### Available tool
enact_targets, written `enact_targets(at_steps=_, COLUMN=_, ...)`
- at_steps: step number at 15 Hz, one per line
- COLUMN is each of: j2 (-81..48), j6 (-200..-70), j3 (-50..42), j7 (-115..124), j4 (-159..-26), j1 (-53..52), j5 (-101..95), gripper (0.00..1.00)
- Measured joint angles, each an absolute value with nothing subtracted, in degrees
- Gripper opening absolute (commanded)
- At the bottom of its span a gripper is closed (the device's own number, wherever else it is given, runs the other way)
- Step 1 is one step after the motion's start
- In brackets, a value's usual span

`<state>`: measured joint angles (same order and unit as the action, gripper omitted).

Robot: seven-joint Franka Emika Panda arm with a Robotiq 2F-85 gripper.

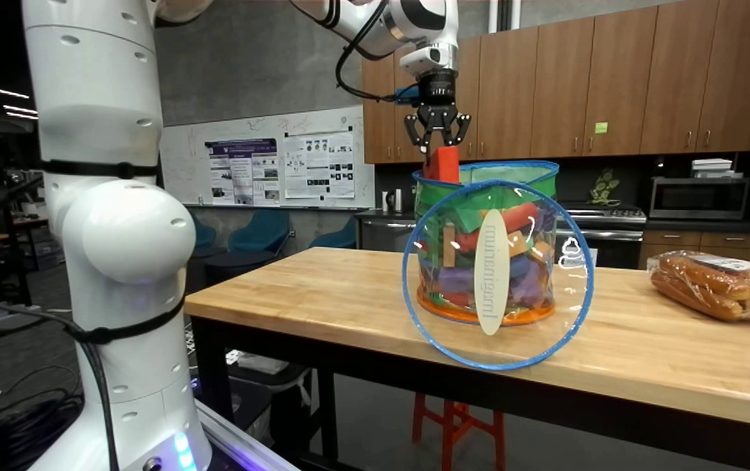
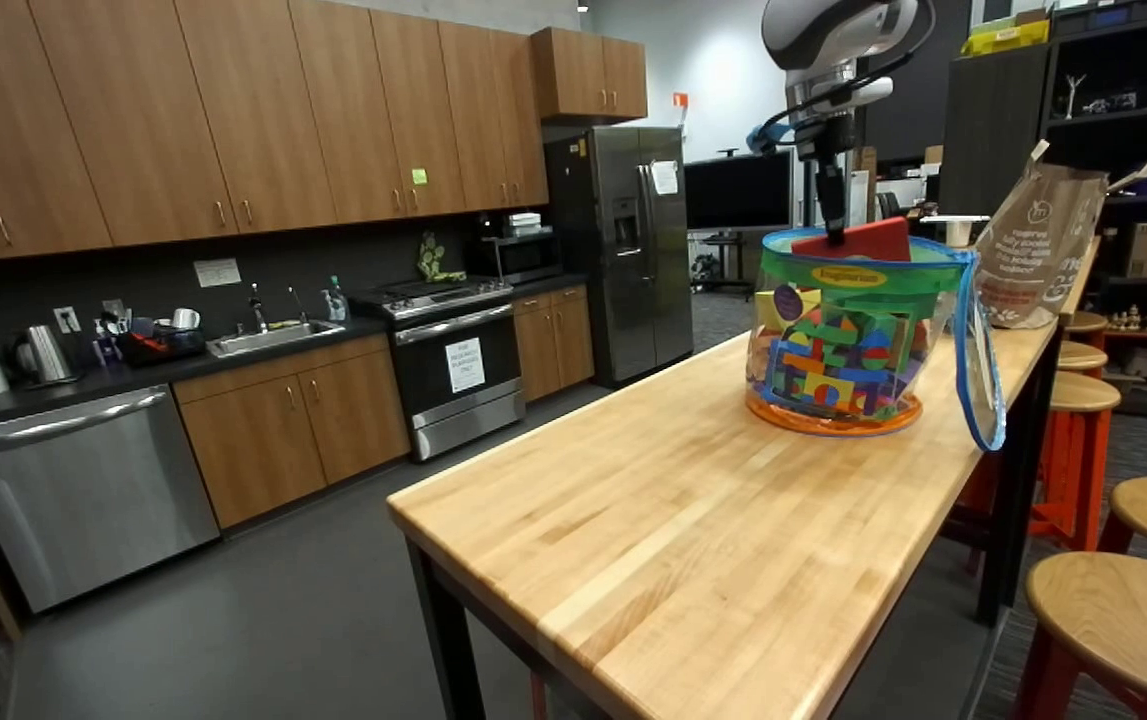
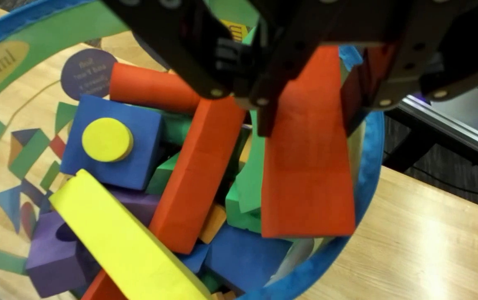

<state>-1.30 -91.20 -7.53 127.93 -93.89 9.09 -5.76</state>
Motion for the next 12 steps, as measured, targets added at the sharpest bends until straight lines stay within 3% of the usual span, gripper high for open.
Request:
enact_targets(at_steps=2, j2=-2.1, j6=-89.8, j3=-7.5, j7=128.4, j4=-92.9, j1=8.7, j5=-5.7, gripper=0.69)
enact_targets(at_steps=7, j2=-2.9, j6=-89.1, j3=-7.5, j7=128.8, j4=-92.6, j1=7.9, j5=-5.5, gripper=0.98)
enact_targets(at_steps=12, j2=-2.6, j6=-89.1, j3=-7.4, j7=128.9, j4=-91.4, j1=6.9, j5=-5.6, gripper=1.00)
